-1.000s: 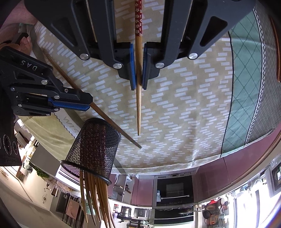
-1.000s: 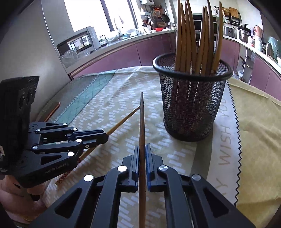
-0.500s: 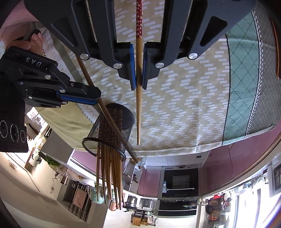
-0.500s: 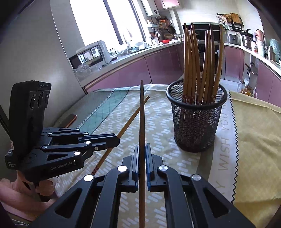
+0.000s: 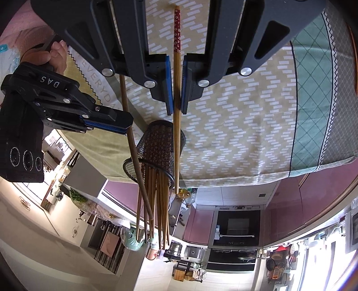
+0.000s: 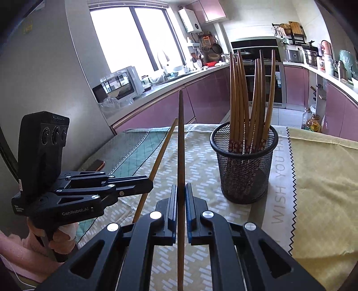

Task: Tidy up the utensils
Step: 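Lift both held chopsticks upright and carry them above the mesh cup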

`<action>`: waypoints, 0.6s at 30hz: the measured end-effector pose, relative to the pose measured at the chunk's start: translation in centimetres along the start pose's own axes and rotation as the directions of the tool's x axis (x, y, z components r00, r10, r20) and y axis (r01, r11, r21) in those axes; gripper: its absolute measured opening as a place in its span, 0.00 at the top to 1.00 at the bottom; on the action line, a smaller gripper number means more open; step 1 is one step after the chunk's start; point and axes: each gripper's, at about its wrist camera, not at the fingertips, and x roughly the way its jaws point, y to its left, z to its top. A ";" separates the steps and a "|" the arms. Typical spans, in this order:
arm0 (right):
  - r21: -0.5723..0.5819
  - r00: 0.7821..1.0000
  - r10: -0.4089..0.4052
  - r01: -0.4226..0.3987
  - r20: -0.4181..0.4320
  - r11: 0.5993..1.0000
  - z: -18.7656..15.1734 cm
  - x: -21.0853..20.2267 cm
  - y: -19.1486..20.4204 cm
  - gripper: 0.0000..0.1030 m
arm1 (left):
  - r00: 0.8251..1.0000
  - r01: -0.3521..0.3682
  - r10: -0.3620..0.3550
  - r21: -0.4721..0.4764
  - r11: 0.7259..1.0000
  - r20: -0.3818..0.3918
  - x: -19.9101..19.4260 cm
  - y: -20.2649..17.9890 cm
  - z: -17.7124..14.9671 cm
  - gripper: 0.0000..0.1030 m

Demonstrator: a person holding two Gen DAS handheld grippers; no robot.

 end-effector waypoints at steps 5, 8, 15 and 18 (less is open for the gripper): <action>0.004 1.000 0.001 -0.001 0.020 1.000 0.2 -0.7 -0.3 0.94 | 1.000 0.014 -0.014 0.001 1.000 0.012 -0.5 -0.2 0.3 0.93; 0.005 1.000 0.000 0.000 0.028 1.000 0.2 -0.9 -0.4 0.94 | 1.000 0.016 -0.016 0.002 1.000 0.018 -0.7 -0.4 0.4 0.93; 0.011 0.999 -0.004 0.004 0.050 1.000 0.4 -1.7 -0.5 0.94 | 0.999 0.024 -0.024 0.007 1.000 0.034 -0.9 -0.6 0.7 0.93; 0.011 0.998 -0.006 0.006 0.061 1.000 0.5 -2.1 -0.6 0.94 | 0.999 0.035 -0.035 0.006 0.999 0.040 -1.2 -0.7 0.8 0.93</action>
